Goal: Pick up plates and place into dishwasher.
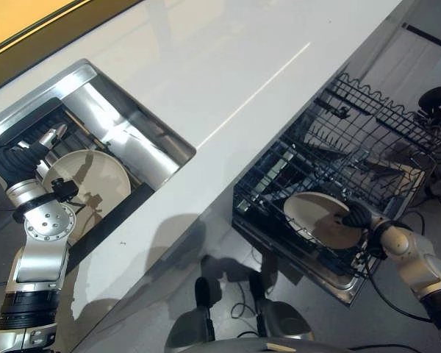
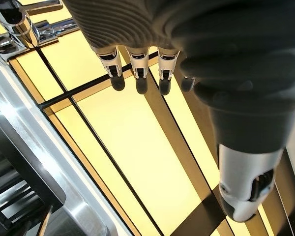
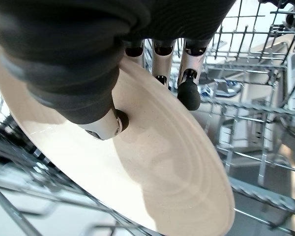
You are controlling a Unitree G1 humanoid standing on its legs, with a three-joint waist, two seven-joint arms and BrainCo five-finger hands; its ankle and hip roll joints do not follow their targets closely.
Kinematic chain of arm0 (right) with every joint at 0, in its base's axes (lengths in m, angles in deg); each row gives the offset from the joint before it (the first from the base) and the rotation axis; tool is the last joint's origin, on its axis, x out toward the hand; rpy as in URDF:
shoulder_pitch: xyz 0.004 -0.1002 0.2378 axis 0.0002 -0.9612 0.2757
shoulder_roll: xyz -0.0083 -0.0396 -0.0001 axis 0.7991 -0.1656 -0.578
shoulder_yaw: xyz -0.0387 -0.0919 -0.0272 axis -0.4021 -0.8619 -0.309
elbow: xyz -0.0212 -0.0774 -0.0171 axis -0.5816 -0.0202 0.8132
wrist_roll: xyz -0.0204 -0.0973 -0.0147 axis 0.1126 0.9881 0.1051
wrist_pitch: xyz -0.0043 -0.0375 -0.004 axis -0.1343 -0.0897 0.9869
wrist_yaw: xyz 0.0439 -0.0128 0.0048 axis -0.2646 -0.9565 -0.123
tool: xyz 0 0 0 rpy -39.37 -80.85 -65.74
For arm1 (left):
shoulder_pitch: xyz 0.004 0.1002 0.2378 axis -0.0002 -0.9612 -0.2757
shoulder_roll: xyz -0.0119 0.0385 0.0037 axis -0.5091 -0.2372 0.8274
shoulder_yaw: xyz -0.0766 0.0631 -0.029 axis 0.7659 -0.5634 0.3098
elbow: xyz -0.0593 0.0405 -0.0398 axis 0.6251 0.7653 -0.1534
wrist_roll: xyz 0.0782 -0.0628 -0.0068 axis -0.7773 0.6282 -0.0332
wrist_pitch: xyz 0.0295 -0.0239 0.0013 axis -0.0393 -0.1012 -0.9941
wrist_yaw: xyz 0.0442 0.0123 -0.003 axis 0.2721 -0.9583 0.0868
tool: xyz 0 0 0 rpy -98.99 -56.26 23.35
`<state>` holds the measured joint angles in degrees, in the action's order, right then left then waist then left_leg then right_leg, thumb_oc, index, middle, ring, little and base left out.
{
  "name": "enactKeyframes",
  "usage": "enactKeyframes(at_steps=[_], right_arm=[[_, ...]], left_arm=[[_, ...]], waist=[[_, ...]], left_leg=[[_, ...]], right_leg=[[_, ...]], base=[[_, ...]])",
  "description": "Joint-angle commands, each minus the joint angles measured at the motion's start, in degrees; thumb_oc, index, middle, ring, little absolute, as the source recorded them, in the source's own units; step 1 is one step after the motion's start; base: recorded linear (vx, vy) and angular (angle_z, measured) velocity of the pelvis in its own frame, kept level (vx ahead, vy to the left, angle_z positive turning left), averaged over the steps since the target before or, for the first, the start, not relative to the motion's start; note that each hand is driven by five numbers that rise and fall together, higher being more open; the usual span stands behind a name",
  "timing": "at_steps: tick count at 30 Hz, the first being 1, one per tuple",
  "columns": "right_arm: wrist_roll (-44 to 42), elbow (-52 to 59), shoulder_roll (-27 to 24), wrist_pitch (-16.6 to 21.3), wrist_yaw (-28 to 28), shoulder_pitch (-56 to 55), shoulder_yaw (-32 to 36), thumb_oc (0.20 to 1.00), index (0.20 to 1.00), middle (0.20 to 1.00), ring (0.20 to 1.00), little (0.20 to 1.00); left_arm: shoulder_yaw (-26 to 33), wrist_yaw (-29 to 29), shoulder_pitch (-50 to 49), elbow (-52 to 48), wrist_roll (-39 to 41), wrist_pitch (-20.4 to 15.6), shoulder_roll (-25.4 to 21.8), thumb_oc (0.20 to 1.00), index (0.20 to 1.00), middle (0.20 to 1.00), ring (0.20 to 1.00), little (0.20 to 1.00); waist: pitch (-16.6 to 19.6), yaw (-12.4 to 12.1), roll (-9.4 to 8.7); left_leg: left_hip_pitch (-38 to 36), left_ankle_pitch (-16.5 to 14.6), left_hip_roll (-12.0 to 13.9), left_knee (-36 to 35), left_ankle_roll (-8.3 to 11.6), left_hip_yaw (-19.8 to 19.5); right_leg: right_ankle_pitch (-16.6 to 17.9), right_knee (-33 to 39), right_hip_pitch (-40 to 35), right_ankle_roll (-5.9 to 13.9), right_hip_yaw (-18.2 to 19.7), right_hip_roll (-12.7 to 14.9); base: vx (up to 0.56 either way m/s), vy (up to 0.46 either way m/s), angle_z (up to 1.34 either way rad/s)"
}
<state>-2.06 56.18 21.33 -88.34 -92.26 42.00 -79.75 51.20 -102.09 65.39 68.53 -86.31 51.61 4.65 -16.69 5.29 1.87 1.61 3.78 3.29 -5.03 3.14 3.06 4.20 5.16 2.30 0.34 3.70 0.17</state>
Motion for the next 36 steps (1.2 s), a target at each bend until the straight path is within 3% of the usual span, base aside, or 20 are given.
enactKeyframes(at_steps=[1,8,18,19,20,21,36], right_arm=[[1.97,-1.94,5.65,-1.26,0.63,-2.98,-9.94,0.2,0.2,0.2,0.2,0.2],[-1.93,-8.17,12.64,-6.76,9.7,-2.04,-12.49,0.2,0.2,0.2,0.2,0.2],[-1.35,-8.62,14.51,-7.98,11.23,-3.6,-12.52,0.2,0.2,0.2,0.2,0.2],[-1.56,-8.6,14.63,-8.07,11.28,-3.92,-12.31,0.376,0.376,0.376,0.376,0.376],[-1.75,-8.61,14.75,-8.08,11.51,-4.1,-12.19,0.627,0.627,0.627,0.627,0.627],[-1.74,-8.49,14.89,-8.15,11.67,-4.38,-11.98,1.0,1.0,1.0,1.0,1.0],[-5.5,-2.95,14.72,-11.9,13.87,-8.16,-4.83,1.0,1.0,1.0,1.0,1.0]], left_arm=[[-1.61,-2.44,1.65,1.77,-1.58,-2.08,0.58,1.0,1.0,1.0,1.0,1.0],[-2.53,-2.37,4.15,1.18,-0.75,0.16,0.62,1.0,1.0,1.0,1.0,1.0],[-2.73,-1.81,4.42,0.53,-0.61,1.29,1.25,1.0,1.0,1.0,1.0,1.0],[-2.61,-1.55,4.2,0.48,-0.65,1.47,1.35,1.0,1.0,1.0,1.0,1.0],[-2.55,-1.45,4.09,0.48,-0.75,1.55,1.5,1.0,1.0,1.0,1.0,1.0],[-2.42,-1.22,3.91,0.4,-0.74,1.74,1.54,1.0,1.0,1.0,1.0,1.0],[-0.09,0.81,-0.82,-0.93,-1.43,2.13,2.72,1.0,1.0,1.0,1.0,1.0]], waist=[[3.88,-0.66,-1.13],[3.63,-1.03,0.06],[5.55,-1.27,0.13],[5.96,-1.3,0.04],[6.22,-1.3,-0.02],[6.5,-1.3,-0.07],[10.52,-1.47,-1.29]], left_leg=[[0.3,0.72,1.89,0.11,0.23,-1.72],[0.79,0.53,1.23,0.03,0.0,-2.69],[0.16,0.11,0.69,0.03,-0.18,-3.22],[-0.16,0.01,0.72,0.03,-0.2,-3.22],[-0.36,-0.08,0.74,0.03,-0.22,-3.21],[-0.6,-0.16,0.77,0.03,-0.25,-3.21],[-4.73,-1.56,1.61,0.03,-0.12,-3.26]], right_leg=[[2.54,-0.16,2.98,3.68,-0.77,3.54],[2.5,-0.16,3.18,3.68,-1.03,4.01],[2.19,-0.16,2.13,3.95,-1.08,4.16],[2.11,-0.16,1.8,3.96,-1.07,4.15],[2.04,-0.16,1.61,3.94,-1.03,4.1],[1.95,-0.16,1.34,3.94,-1.0,4.07],[0.52,-0.16,-2.86,3.93,-0.97,3.65]], base=[[-0.02,0.04,0.0],[-0.03,0.042,0.02],[0.0,0.028,0.07],[0.07,0.008,0.05],[0.07,0.006,0.05],[0.07,0.007,0.05],[0.07,-0.006,0.05]])
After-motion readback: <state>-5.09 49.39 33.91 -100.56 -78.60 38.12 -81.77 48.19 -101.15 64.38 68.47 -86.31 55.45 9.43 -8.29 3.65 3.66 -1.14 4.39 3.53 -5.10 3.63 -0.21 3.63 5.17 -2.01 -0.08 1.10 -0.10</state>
